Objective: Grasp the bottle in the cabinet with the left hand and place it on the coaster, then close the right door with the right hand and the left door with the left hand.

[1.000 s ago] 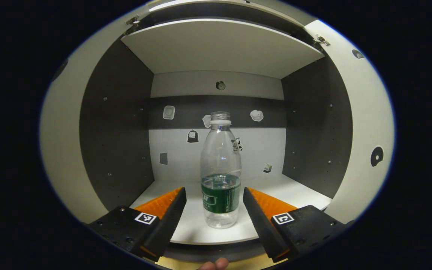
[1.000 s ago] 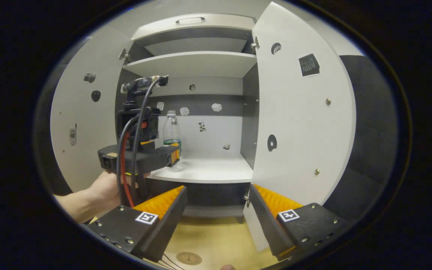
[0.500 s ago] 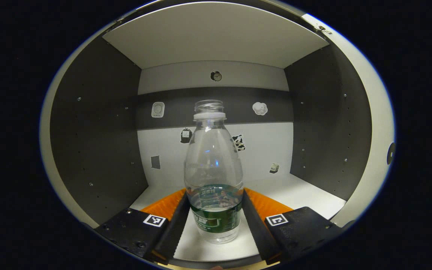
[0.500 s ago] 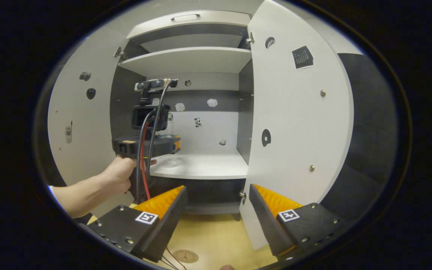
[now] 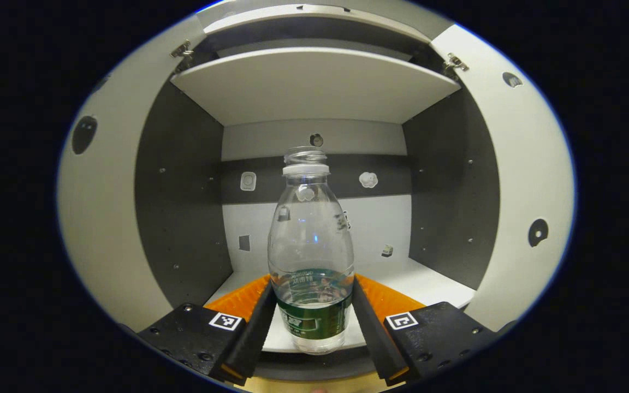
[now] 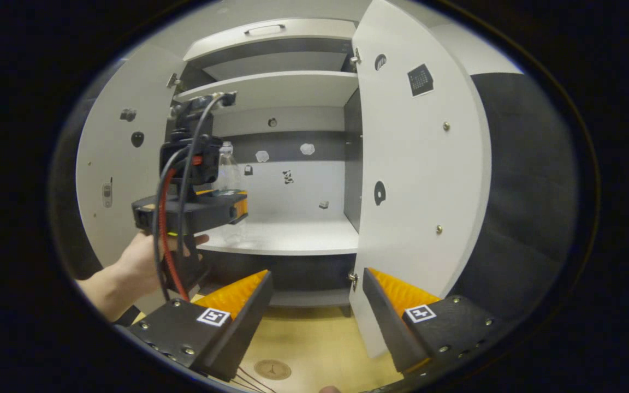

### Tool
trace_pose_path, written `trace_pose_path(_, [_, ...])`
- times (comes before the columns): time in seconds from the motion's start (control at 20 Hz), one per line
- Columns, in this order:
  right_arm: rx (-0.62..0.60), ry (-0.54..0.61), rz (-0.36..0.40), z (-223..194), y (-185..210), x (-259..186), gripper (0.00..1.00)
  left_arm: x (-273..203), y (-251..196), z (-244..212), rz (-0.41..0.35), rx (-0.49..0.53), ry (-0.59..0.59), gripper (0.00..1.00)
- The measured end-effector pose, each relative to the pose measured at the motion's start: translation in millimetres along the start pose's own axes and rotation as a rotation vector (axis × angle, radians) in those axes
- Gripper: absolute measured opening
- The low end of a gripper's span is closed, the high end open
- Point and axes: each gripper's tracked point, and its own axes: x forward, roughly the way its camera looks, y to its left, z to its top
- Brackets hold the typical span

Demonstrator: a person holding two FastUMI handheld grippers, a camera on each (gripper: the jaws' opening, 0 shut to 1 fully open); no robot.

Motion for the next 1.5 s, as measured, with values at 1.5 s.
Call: trace_pose_path(1.5, [-0.01,0.306,-0.072,-154.2,-74.3,-62.7,1.0,-194.5,-95.3,-316.3,-0.078,-0.029,0.348,0.82])
